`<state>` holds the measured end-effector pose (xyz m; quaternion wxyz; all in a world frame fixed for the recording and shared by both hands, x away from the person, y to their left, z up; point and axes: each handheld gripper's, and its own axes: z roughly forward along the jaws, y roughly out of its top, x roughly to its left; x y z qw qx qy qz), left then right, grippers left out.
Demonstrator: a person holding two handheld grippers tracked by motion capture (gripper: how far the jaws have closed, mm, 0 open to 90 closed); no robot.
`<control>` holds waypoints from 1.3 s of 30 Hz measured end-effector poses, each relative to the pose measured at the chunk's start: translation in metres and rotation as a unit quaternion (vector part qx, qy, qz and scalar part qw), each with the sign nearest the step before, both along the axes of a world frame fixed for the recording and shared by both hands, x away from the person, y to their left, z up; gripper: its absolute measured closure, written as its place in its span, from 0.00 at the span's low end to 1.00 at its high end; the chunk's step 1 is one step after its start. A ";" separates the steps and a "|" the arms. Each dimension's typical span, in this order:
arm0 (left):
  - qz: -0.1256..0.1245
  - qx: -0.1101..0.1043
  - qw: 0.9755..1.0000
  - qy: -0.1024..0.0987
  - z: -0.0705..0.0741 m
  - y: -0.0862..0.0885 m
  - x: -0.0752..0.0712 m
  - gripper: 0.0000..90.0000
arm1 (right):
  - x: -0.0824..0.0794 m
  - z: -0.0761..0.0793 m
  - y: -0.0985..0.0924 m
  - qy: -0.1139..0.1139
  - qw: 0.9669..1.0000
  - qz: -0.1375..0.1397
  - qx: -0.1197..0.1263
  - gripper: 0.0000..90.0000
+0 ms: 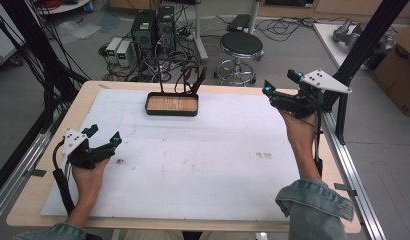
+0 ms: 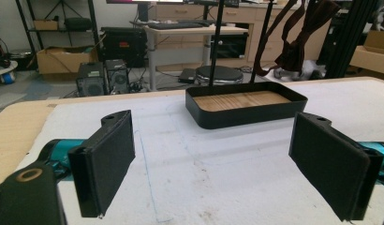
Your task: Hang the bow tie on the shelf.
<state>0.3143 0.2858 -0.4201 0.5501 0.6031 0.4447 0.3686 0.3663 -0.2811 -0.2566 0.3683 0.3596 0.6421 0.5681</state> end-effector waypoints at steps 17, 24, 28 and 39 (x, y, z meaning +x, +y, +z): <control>0.001 0.004 1.000 0.002 0.000 -0.001 0.000 0.16 | -0.061 -0.064 -0.019 -0.013 0.999 -0.014 0.033 0.13; 0.002 0.004 1.000 0.003 0.000 -0.001 0.000 0.16 | -0.072 -0.097 -0.022 0.000 0.999 -0.027 0.046 0.13; 0.002 0.003 1.000 0.003 -0.001 -0.002 0.000 0.16 | -0.077 -0.114 -0.021 0.012 0.998 -0.036 0.044 0.13; 0.000 0.007 1.000 0.005 -0.001 -0.002 0.000 0.16 | -0.083 -0.146 -0.021 0.033 0.998 -0.039 0.040 0.13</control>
